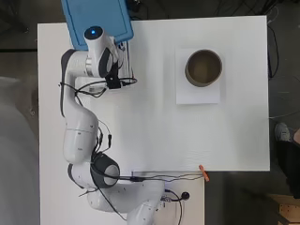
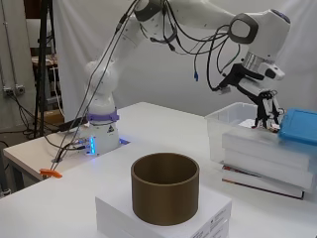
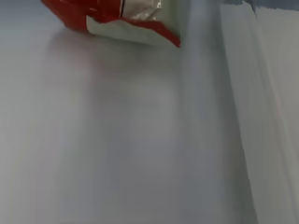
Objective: Teleoperate dual arm-hand system to remove items from a box
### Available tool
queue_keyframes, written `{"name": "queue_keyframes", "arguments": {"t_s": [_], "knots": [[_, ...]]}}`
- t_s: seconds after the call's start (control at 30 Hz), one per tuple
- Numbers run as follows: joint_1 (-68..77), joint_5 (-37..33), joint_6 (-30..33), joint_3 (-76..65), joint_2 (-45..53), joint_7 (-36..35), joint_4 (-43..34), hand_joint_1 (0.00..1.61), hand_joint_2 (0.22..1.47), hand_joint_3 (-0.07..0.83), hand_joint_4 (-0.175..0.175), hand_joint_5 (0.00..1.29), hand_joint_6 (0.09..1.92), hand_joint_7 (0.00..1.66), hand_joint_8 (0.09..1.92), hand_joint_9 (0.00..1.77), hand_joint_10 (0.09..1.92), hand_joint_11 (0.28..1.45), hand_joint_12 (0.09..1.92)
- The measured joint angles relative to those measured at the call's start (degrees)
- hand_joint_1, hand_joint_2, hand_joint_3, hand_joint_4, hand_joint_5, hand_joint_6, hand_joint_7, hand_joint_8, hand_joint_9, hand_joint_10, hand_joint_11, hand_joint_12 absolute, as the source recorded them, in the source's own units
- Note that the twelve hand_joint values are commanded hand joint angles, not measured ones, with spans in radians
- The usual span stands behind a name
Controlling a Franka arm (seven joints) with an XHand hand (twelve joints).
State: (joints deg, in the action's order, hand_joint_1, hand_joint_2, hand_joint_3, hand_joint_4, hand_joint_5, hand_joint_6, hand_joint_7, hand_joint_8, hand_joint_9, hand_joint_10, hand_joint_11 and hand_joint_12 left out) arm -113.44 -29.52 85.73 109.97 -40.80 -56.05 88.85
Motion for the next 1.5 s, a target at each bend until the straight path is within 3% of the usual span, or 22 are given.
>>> {"name": "queue_keyframes", "arguments": {"t_s": [0.23, 0.37, 0.53, 0.6, 0.7, 0.77, 1.0, 1.1, 1.23, 1.5], "knots": [[-7.1, -5.5, -4.5, 4.0, -5.0, 0.7, -10.2, 0.24, 1.21, 0.001, 0.103, 0.69, 0.09, 0.98, 0.09, 1.11, 0.09, 0.71, 0.09], [-8.2, -6.6, -5.4, 3.4, -5.4, 1.6, -13.1, 0.26, 1.22, 0.004, 0.107, 0.7, 0.09, 1.0, 0.09, 1.13, 0.09, 0.73, 0.09], [-1.6, -8.2, -4.8, -3.1, -4.5, -1.6, -6.4, 0.23, 1.21, -0.001, 0.134, 0.68, 0.09, 0.88, 0.09, 0.95, 0.09, 0.62, 0.09], [3.8, -8.8, -4.0, -6.7, -4.4, -5.8, -1.4, 0.19, 1.2, -0.005, 0.127, 0.61, 0.09, 0.78, 0.09, 0.84, 0.09, 0.56, 0.09], [11.3, -8.6, -3.9, -9.7, -4.2, -8.4, 3.8, 0.15, 1.03, -0.025, 0.134, 0.46, 0.09, 0.44, 0.09, 0.5, 0.09, 0.44, 0.09], [12.7, -7.3, -3.8, -10.0, -4.5, -7.5, 3.4, 0.15, 0.98, -0.027, 0.152, 0.42, 0.09, 0.37, 0.09, 0.41, 0.09, 0.41, 0.09], [7.7, -3.3, -3.2, -11.3, -5.8, -5.0, -4.7, 0.16, 0.93, -0.021, 0.174, 0.42, 0.09, 0.36, 0.09, 0.4, 0.09, 0.42, 0.09], [7.2, -1.1, -2.4, -11.7, -6.4, -4.0, -3.4, 0.15, 0.91, -0.013, 0.175, 0.43, 0.09, 0.38, 0.09, 0.45, 0.09, 0.43, 0.09], [5.4, -1.0, -1.2, -10.7, -7.6, -4.3, 0.7, 0.13, 0.86, -0.023, 0.157, 0.36, 0.09, 0.39, 0.09, 0.45, 0.09, 0.44, 0.09], [0.8, -2.4, -1.5, -6.1, -9.3, -5.1, 0.4, 0.16, 0.83, -0.018, 0.158, 0.35, 0.09, 0.38, 0.09, 0.44, 0.09, 0.45, 0.09]]}}
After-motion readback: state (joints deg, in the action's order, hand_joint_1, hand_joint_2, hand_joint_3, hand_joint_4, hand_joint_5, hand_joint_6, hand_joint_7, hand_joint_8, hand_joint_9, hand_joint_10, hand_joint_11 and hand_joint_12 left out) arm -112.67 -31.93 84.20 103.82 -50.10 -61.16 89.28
